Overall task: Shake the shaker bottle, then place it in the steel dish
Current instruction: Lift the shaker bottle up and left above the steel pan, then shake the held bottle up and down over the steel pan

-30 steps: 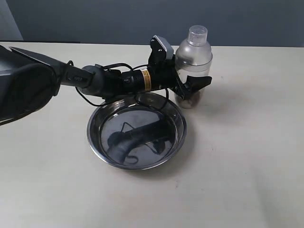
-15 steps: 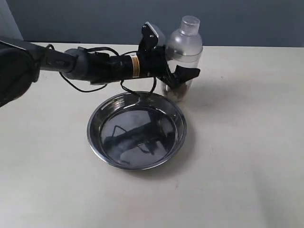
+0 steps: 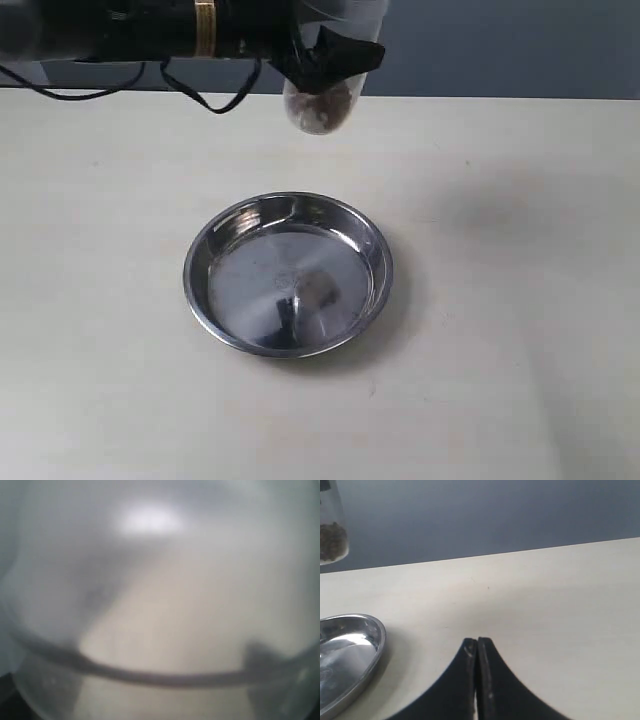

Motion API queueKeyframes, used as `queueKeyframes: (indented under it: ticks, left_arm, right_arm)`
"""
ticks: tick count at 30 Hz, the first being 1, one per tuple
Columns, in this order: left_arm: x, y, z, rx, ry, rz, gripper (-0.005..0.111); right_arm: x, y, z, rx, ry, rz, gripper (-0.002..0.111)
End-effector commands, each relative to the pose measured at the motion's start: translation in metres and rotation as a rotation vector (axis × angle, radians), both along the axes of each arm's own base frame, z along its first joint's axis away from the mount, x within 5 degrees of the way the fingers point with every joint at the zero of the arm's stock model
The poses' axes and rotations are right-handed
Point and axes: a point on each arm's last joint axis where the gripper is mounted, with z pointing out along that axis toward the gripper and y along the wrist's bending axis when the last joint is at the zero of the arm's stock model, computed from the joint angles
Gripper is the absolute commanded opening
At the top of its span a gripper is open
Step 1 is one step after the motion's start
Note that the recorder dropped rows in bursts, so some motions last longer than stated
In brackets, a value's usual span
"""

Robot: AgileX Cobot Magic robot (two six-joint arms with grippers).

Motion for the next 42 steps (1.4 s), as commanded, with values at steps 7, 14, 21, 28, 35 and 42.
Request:
queueKeyframes:
  ticks: [7, 14, 21, 28, 35, 42]
  left_arm:
    - [-0.097, 0.015, 0.056, 0.023, 0.081, 0.288, 0.0]
    - [-0.139, -0.004, 0.006, 0.015, 0.264, 0.337, 0.0]
    - [-0.147, 0.004, 0.084, -0.115, -0.081, 0.389, 0.0]
    - [-0.139, 0.007, -0.017, 0.005, 0.258, 0.484, 0.0]
    - [-0.145, 0.012, 0.032, -0.056, 0.147, 0.516, 0.0]
    - [-0.156, 0.004, 0.053, -0.193, 0.049, 0.395, 0.0]
  right_arm:
    - [0.0, 0.0, 0.001, -0.002, -0.012, 0.001, -0.001]
    - [0.0, 0.0, 0.001, -0.003, -0.01, 0.001, -0.001]
    - [0.0, 0.0, 0.001, -0.003, -0.01, 0.001, -0.001]
    - [0.0, 0.0, 0.001, -0.003, -0.01, 0.001, -0.001]
    - [0.0, 0.0, 0.001, -0.002, -0.012, 0.001, -0.001]
    - [0.0, 0.0, 0.001, -0.002, -0.012, 0.001, -0.001]
